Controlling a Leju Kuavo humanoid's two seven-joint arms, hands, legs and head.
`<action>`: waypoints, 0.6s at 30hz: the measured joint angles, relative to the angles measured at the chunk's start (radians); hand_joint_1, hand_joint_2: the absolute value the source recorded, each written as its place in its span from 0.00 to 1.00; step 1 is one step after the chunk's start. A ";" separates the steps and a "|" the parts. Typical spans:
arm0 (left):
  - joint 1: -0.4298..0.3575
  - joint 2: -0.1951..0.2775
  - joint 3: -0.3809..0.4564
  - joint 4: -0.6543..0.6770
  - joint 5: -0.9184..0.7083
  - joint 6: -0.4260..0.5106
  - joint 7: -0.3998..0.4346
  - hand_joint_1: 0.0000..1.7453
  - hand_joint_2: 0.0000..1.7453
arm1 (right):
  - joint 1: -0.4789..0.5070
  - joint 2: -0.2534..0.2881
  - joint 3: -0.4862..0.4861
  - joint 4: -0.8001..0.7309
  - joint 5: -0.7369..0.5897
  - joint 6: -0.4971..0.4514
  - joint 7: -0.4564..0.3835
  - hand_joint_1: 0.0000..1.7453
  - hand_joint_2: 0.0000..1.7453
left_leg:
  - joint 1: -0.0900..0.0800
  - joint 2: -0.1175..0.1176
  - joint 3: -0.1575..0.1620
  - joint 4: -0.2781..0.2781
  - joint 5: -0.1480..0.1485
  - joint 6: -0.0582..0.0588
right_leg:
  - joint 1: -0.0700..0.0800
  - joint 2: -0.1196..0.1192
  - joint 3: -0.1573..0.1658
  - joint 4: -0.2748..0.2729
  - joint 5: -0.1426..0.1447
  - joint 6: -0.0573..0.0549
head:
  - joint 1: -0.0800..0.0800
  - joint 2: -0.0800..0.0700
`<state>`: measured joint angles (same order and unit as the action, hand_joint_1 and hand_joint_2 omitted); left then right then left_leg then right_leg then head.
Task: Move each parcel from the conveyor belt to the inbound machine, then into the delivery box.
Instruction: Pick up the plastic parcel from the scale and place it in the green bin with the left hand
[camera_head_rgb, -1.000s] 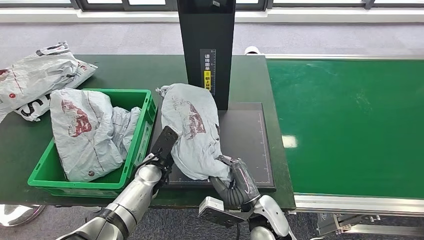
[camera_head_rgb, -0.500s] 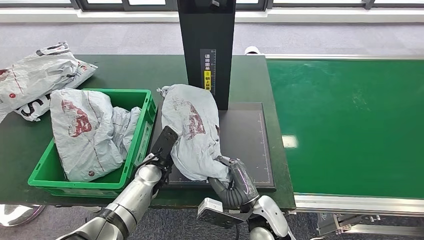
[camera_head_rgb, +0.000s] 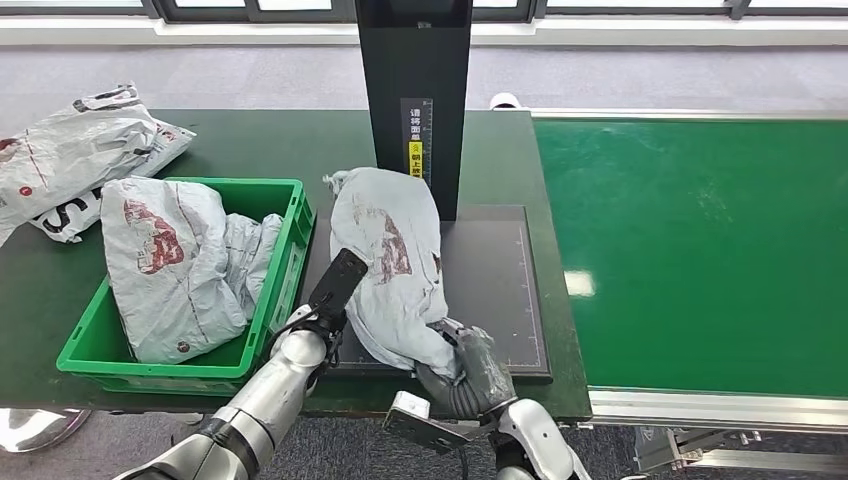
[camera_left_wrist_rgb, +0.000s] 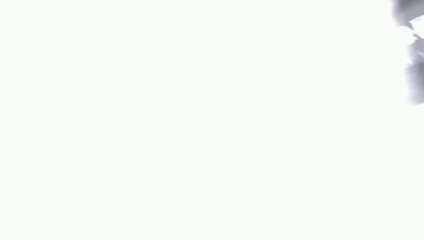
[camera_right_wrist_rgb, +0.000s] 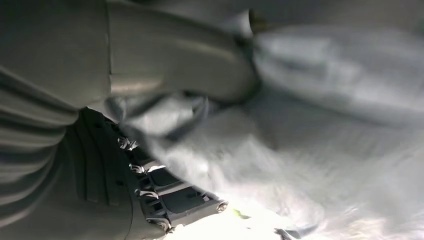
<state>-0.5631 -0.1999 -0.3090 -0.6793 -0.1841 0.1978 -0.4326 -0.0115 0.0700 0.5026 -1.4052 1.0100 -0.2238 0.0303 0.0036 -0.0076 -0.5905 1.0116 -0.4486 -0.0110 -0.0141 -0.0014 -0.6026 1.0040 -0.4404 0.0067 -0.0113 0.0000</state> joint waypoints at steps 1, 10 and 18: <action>0.000 -0.002 0.000 0.004 -0.008 0.017 0.008 0.00 1.00 | 0.014 -0.007 -0.001 0.014 0.021 -0.016 0.054 0.00 1.00 | 0.000 -0.001 -0.001 0.000 0.000 0.000 | 0.000 -0.001 0.000 0.000 0.000 0.000 | 0.000 0.000; -0.001 -0.020 0.000 0.031 -0.013 0.025 0.016 0.00 1.00 | 0.052 -0.029 -0.007 0.045 0.045 -0.039 0.116 0.00 1.00 | 0.000 0.002 -0.001 0.000 -0.001 0.000 | 0.000 0.003 -0.001 0.000 0.000 0.000 | 0.000 0.000; -0.012 -0.033 0.000 0.041 -0.013 0.038 0.022 0.00 1.00 | 0.052 -0.030 -0.010 0.042 0.064 -0.024 0.135 0.00 1.00 | 0.000 0.002 -0.001 0.000 0.000 0.000 | 0.000 0.003 -0.001 0.000 0.000 0.000 | 0.000 0.000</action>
<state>-0.5756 -0.2325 -0.3090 -0.6378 -0.1973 0.2363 -0.4107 0.0407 0.0400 0.4923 -1.3633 1.0737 -0.2482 0.1654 0.0033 -0.0058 -0.5911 1.0116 -0.4491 -0.0110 -0.0143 0.0012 -0.6039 1.0042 -0.4401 0.0068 -0.0111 0.0000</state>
